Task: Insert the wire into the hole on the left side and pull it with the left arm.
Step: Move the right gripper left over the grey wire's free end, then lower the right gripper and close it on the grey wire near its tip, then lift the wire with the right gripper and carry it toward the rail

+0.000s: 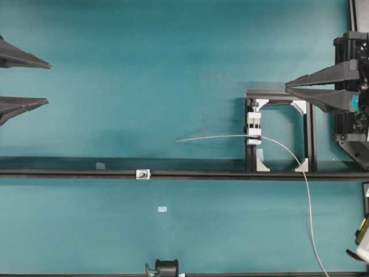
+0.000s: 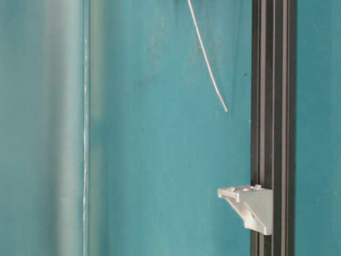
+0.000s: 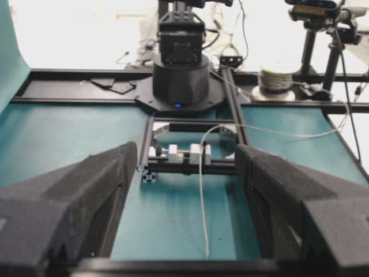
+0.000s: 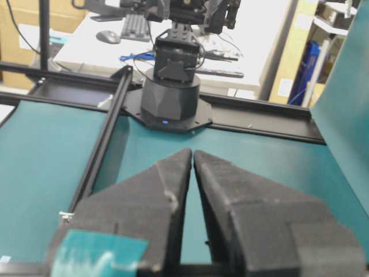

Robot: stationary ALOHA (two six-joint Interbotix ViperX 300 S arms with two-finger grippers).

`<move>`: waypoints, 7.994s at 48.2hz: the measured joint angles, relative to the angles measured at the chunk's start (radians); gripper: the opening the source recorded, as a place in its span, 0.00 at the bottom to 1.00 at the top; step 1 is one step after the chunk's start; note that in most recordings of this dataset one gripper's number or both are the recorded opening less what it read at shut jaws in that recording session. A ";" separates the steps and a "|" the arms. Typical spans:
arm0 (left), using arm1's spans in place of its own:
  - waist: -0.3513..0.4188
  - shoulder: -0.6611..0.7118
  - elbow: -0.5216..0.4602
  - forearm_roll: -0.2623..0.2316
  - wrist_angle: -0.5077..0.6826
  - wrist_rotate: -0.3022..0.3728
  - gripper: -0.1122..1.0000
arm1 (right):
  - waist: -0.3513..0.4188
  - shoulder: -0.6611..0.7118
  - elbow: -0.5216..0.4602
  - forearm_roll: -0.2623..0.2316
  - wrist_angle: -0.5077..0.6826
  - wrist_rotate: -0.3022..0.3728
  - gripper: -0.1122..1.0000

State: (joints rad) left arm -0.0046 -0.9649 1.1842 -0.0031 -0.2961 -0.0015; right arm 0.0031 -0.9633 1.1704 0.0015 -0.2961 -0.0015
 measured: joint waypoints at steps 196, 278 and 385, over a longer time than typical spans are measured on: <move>0.002 0.511 0.032 -0.037 -0.023 0.012 0.74 | 0.029 1.017 -0.284 0.002 0.100 0.236 0.78; 0.002 0.508 0.034 -0.035 -0.021 0.012 0.73 | 0.032 0.874 -0.291 0.002 0.169 0.236 0.12; -0.293 0.966 -0.054 -0.060 -0.453 -0.104 0.73 | 0.477 0.986 -0.160 0.667 -0.476 -0.064 0.12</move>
State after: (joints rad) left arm -0.2976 0.0015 1.1305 -0.0629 -0.7486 -0.1058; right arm 0.4801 0.0230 1.0109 0.6688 -0.7716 -0.0660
